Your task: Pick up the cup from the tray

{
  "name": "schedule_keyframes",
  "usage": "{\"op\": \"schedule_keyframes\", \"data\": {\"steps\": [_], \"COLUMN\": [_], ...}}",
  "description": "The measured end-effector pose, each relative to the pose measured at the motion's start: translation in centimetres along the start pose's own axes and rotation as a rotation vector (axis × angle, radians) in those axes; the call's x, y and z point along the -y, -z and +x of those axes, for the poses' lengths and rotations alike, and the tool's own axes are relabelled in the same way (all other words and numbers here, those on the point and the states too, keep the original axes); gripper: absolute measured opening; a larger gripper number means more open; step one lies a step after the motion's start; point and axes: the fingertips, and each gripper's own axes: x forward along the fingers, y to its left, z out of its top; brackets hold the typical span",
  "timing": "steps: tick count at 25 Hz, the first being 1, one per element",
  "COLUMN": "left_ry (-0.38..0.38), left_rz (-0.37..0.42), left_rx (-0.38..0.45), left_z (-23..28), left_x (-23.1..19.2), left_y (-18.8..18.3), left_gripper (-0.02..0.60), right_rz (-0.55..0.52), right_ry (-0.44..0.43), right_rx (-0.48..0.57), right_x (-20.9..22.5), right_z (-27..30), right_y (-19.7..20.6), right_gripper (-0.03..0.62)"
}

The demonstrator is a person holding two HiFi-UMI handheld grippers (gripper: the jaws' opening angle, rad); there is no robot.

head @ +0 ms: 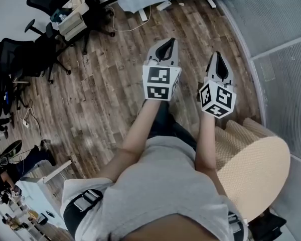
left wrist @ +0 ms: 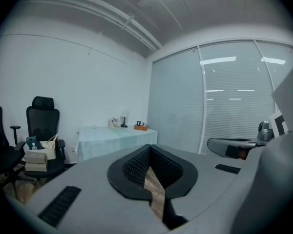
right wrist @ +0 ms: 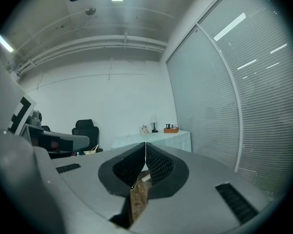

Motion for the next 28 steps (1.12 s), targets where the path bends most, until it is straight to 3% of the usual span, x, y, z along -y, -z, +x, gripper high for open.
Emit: {"op": "schedule_keyframes", "data": {"steps": [8, 20, 28], "left_ry": [0.022, 0.041, 0.049], "left_rz": [0.009, 0.022, -0.006], "left_rx": [0.006, 0.044, 0.018], "left_z": [6.6, 22.9, 30.4], "left_x": [-2.5, -12.2, -15.1], "left_y": [-0.4, -7.5, -8.1], "left_gripper": [0.006, 0.005, 0.005], "right_rz": [-0.002, -0.019, -0.013], "right_ry": [0.021, 0.062, 0.078], "right_rx": [-0.004, 0.022, -0.006], "right_x": [1.2, 1.7, 3.0], "right_z": [7.1, 26.0, 33.5], "right_y": [0.3, -4.1, -4.1], "right_gripper": [0.009, 0.009, 0.009]}}
